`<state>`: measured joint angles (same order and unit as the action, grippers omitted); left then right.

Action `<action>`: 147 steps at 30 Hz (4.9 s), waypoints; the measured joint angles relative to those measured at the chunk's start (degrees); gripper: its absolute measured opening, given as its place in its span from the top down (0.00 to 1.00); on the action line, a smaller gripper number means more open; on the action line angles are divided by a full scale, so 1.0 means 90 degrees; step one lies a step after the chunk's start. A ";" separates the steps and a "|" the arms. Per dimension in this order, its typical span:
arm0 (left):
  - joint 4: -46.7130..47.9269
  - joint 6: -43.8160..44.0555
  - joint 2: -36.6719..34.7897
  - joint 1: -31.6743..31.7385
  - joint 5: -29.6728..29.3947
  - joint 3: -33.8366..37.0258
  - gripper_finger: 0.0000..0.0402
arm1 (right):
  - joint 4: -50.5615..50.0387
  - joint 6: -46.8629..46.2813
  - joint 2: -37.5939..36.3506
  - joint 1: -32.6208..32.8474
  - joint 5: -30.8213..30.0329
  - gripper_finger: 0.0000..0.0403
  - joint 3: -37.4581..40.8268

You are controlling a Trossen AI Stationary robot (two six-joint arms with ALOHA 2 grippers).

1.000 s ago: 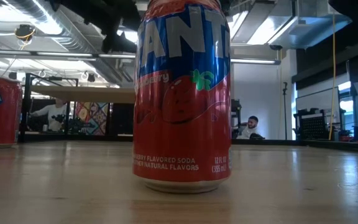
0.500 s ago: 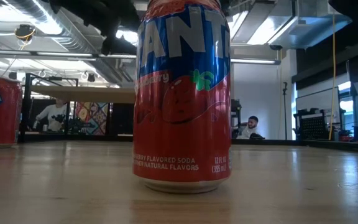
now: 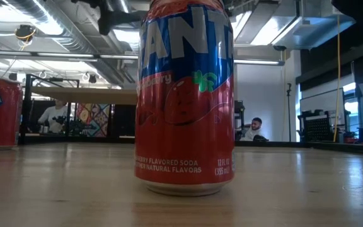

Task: Place canned beverage on shelf
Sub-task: Put the bottom red soda can on the shelf

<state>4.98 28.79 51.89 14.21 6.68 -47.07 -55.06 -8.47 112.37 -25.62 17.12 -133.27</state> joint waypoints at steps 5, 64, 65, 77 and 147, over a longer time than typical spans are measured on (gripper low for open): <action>0.0541 -0.0172 -0.0295 -0.0246 0.0420 0.0000 0.17 | -0.0163 -0.0009 -0.0180 0.0734 -0.0110 0.73 -0.0014; 0.0494 0.0057 0.5041 -0.4968 -0.2850 -0.2608 0.17 | -0.1622 -0.6207 -0.1291 0.7960 -0.4798 0.17 0.4505; 0.0489 0.0077 0.5168 -0.4971 -0.2847 -0.2681 0.17 | -0.1566 -0.6365 -0.1291 0.8057 -0.4824 0.17 0.4589; 0.0506 0.0443 0.6004 -0.4971 -0.2898 -0.2844 0.17 | -0.0957 -0.7356 -0.1289 0.8616 -0.4869 0.17 0.5180; 0.6523 -0.2418 0.0796 0.0085 -0.1322 -0.3354 0.37 | -0.0324 -0.0263 -0.2683 0.2540 -0.2163 0.17 0.5192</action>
<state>63.69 7.03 59.06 14.97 -5.22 -77.25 -57.98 -10.83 88.23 -2.76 -2.35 -86.54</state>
